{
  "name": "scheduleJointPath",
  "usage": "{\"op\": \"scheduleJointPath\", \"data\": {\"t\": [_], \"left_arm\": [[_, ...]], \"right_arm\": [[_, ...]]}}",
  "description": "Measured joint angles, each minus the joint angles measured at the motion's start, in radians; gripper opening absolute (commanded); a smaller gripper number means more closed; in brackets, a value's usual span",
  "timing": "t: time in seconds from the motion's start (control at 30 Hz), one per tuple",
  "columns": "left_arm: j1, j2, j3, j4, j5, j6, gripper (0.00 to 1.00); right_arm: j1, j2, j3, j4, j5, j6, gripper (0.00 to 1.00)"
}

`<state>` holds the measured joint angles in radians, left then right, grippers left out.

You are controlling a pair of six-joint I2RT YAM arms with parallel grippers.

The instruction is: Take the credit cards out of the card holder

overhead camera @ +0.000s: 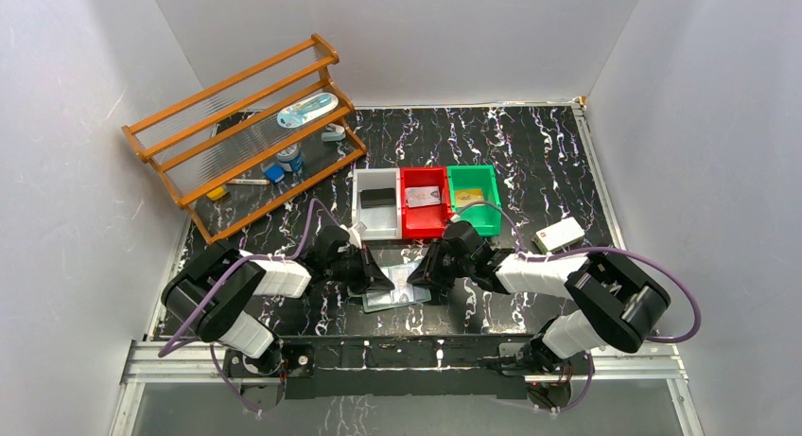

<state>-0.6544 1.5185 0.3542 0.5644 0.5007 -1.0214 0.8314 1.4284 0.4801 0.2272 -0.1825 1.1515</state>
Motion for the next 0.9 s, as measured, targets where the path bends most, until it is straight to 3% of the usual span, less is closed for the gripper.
{"op": "scheduleJointPath", "data": {"t": [0.07,0.13,0.4,0.9], "left_arm": [[0.0,-0.006,0.012,-0.029,0.0,0.027,0.0],[0.0,-0.01,0.022,-0.052,0.0,0.049,0.0],[0.006,-0.01,0.048,-0.102,0.014,0.119,0.0],[0.09,-0.038,0.045,-0.157,0.047,0.185,0.0]], "right_arm": [[0.0,0.0,0.013,-0.008,-0.008,-0.017,0.5],[0.003,-0.001,0.031,-0.014,-0.019,-0.063,0.47],[0.004,0.073,0.176,-0.224,-0.015,-0.247,0.08],[0.011,0.123,0.257,-0.32,0.019,-0.273,0.09]]}}
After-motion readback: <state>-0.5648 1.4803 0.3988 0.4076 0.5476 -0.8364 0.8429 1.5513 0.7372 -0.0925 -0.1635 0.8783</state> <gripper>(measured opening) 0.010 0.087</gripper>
